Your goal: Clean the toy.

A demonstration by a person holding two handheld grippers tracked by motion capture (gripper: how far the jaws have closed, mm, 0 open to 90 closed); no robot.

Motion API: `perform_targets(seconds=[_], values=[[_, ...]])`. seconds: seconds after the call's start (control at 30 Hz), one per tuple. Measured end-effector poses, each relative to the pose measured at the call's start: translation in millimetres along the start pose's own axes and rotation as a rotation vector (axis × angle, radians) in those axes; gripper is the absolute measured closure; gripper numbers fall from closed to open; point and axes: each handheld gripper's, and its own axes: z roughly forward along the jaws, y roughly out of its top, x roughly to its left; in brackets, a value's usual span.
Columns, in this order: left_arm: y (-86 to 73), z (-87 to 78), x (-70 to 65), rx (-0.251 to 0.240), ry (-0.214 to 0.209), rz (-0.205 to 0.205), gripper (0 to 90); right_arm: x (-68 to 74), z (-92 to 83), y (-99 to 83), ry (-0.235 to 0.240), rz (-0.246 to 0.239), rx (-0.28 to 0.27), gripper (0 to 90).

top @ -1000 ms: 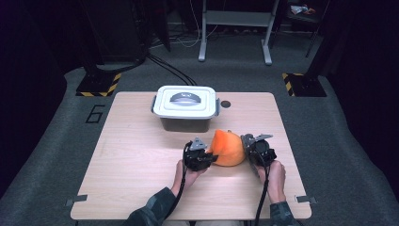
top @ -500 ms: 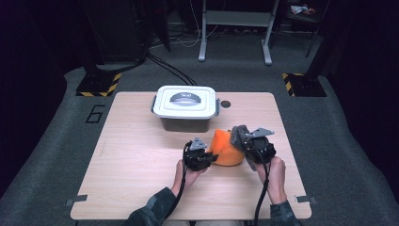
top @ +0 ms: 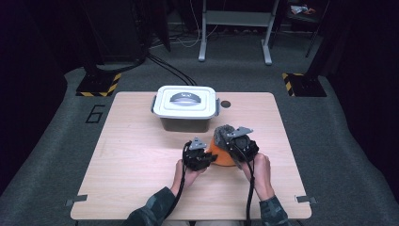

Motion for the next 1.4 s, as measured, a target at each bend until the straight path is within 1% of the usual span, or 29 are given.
perform_targets(seconds=[0.03, 0.1, 0.13, 0.2, 0.23, 0.27, 0.33, 0.37, 0.4, 0.43, 0.5, 0.53, 0.57, 0.6, 0.67, 0.7, 0.73, 0.77, 0.83, 0.87, 0.93, 0.97, 1.07, 1.17, 1.23, 1.27, 1.3, 1.33, 1.4], values=[[-0.4, 0.5, -0.2, -0.004, 0.0, -0.01, 78.4, -1.2, 0.1, -1.3, -0.005, 0.003, -0.004, 73.0], [-0.7, 0.7, 1.4, -0.003, 0.005, -0.01, 78.5, -4.4, 0.2, -3.7, -0.014, 0.009, 0.0, 73.0], [-1.0, 0.6, 2.0, 0.0, 0.003, -0.012, 78.5, -5.9, 0.3, -5.3, -0.013, 0.022, 0.006, 73.0], [-1.6, 0.8, 2.3, 0.001, 0.003, -0.017, 78.6, -9.9, 1.0, -8.1, -0.016, 0.027, 0.008, 73.0], [-1.6, 0.9, 2.5, -0.001, 0.004, -0.016, 78.6, -11.2, 0.9, -9.6, -0.014, 0.038, 0.012, 73.0], [-1.8, 1.1, 2.0, -0.001, 0.002, -0.024, 78.6, -13.1, 1.4, -10.8, -0.012, 0.038, 0.008, 73.0], [-1.7, 1.1, 3.2, 0.001, 0.003, -0.016, 78.6, -15.4, 1.7, -13.2, -0.017, 0.051, 0.015, 73.0], [-1.8, 1.2, 3.5, 0.001, 0.004, -0.016, 78.5, -17.6, 2.4, -14.4, -0.015, 0.048, 0.011, 73.0], [-1.8, 1.1, 4.1, 0.004, 0.003, -0.016, 78.6, -18.4, 2.3, -15.8, -0.021, 0.066, 0.019, 73.0], [-2.1, 1.4, 4.3, 0.001, 0.005, -0.022, 78.5, -20.7, 3.1, -17.3, -0.026, 0.064, 0.023, 73.0], [-2.8, 1.8, 4.7, -0.004, 0.004, -0.028, 78.6, -25.6, 5.1, -21.5, -0.028, 0.081, 0.024, 73.0], [-3.0, 1.8, 4.7, -0.002, 0.002, -0.029, 78.6, -27.5, 6.1, -23.1, -0.031, 0.084, 0.028, 73.0], [-3.2, 1.9, 4.6, -0.002, 0.002, -0.027, 78.6, -30.0, 6.9, -25.9, -0.027, 0.104, 0.04, 73.0], [-3.2, 1.8, 4.6, 0.0, 0.001, -0.026, 78.6, -31.6, 8.5, -28.2, -0.031, 0.109, 0.032, 73.0], [-3.6, 1.8, 4.9, 0.001, 0.002, -0.026, 78.6, -34.5, 9.9, -31.7, -0.032, 0.126, 0.041, 73.0], [-3.7, 1.7, 5.7, 0.002, 0.004, -0.02, 78.7, -36.6, 10.8, -33.3, -0.031, 0.129, 0.046, 73.1], [-4.2, 1.7, 5.8, 0.003, 0.003, -0.025, 78.7, -38.8, 12.1, -35.2, -0.034, 0.132, 0.051, 73.1], [-4.7, 1.7, 6.0, 0.005, 0.004, -0.03, 78.8, -40.2, 13.9, -37.4, -0.036, 0.147, 0.056, 73.1], [-6.4, 2.0, 6.9, 0.001, 0.008, -0.03, 78.8, -44.8, 19.2, -42.6, -0.039, 0.162, 0.067, 73.1], [-6.8, 1.8, 6.9, 0.004, 0.004, -0.036, 78.9, -47.2, 22.0, -45.5, -0.039, 0.167, 0.075, 73.1], [-7.3, 1.8, 7.4, 0.006, 0.005, -0.031, 78.9, -50.8, 28.9, -51.0, -0.039, 0.18, 0.092, 73.2], [-7.3, 1.8, 7.3, 0.009, 0.004, -0.029, 78.9, -52.0, 31.6, -53.1, -0.03, 0.187, 0.11, 73.2], [-7.4, 1.7, 7.7, 0.013, 0.005, -0.025, 78.9, -54.8, 41.4, -59.1, -0.022, 0.208, 0.143, 73.2], [-8.8, 1.9, 8.0, 0.01, 0.003, -0.034, 78.9, -56.1, 50.1, -63.2, -0.015, 0.22, 0.17, 73.2], [-9.7, 1.8, 8.5, 0.011, 0.007, -0.026, 78.9, -56.0, 56.6, -65.8, -0.008, 0.216, 0.187, 73.2], [-10.0, 1.5, 8.7, 0.011, 0.008, -0.025, 78.9, -55.5, 60.2, -67.1, -0.011, 0.217, 0.193, 73.2], [-10.2, 1.6, 8.5, 0.009, 0.007, -0.029, 78.9, -55.2, 63.0, -68.3, -0.004, 0.213, 0.198, 73.2], [-10.2, 1.6, 8.4, 0.008, 0.008, -0.03, 78.9, -54.2, 63.9, -68.6, -0.004, 0.228, 0.2, 73.2], [-10.1, 1.5, 7.8, 0.003, 0.009, -0.036, 78.9, -56.4, 62.9, -68.4, -0.005, 0.218, 0.196, 73.1]])
